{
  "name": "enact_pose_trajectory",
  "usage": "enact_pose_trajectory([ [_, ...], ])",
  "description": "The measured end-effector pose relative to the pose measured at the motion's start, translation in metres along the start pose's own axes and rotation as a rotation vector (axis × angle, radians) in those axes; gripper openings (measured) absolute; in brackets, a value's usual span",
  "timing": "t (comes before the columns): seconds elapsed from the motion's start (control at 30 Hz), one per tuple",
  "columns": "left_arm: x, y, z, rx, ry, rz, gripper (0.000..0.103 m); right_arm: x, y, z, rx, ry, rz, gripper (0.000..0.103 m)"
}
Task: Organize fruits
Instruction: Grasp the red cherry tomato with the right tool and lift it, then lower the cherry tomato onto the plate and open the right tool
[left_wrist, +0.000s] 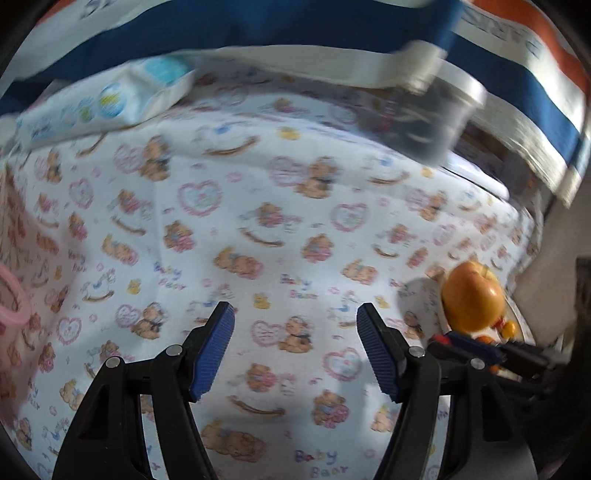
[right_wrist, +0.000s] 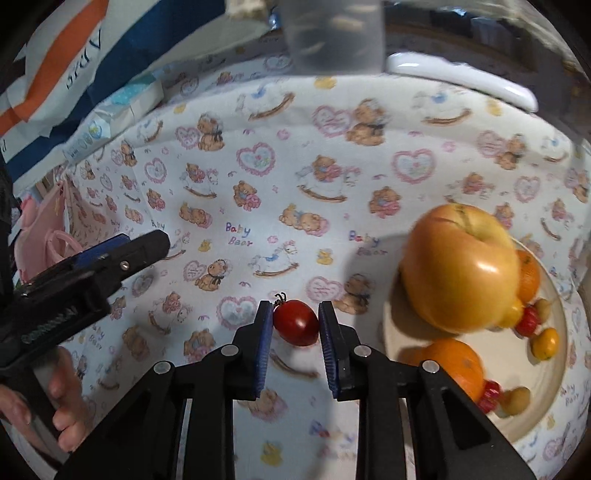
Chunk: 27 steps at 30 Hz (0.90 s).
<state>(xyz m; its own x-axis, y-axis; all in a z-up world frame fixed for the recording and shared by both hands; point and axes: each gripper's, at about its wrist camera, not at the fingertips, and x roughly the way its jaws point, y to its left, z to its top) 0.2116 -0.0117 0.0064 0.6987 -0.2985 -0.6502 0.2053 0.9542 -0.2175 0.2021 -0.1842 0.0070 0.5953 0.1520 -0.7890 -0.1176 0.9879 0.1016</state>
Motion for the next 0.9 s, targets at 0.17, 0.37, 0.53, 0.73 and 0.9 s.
enact_pose_trajectory([
  [0.17,0.001,-0.026,-0.009,0.082,0.026,-0.067,0.067,-0.044,-0.022,-0.013,-0.006,-0.095,-0.073,0.026],
  [0.37,0.002,-0.048,-0.02,0.159,0.041,-0.107,0.067,-0.073,-0.052,-0.023,0.021,-0.128,-0.095,0.026],
  [0.53,0.004,-0.056,-0.025,0.202,0.048,-0.098,0.067,-0.069,-0.081,-0.029,0.089,-0.111,-0.123,0.026],
  [0.73,0.008,-0.056,-0.027,0.205,0.056,-0.093,0.067,-0.056,-0.102,-0.036,0.128,-0.085,-0.161,0.026],
  [0.9,0.009,-0.055,-0.026,0.201,0.058,-0.094,0.067,-0.05,-0.11,-0.039,0.153,-0.076,-0.163,0.026],
])
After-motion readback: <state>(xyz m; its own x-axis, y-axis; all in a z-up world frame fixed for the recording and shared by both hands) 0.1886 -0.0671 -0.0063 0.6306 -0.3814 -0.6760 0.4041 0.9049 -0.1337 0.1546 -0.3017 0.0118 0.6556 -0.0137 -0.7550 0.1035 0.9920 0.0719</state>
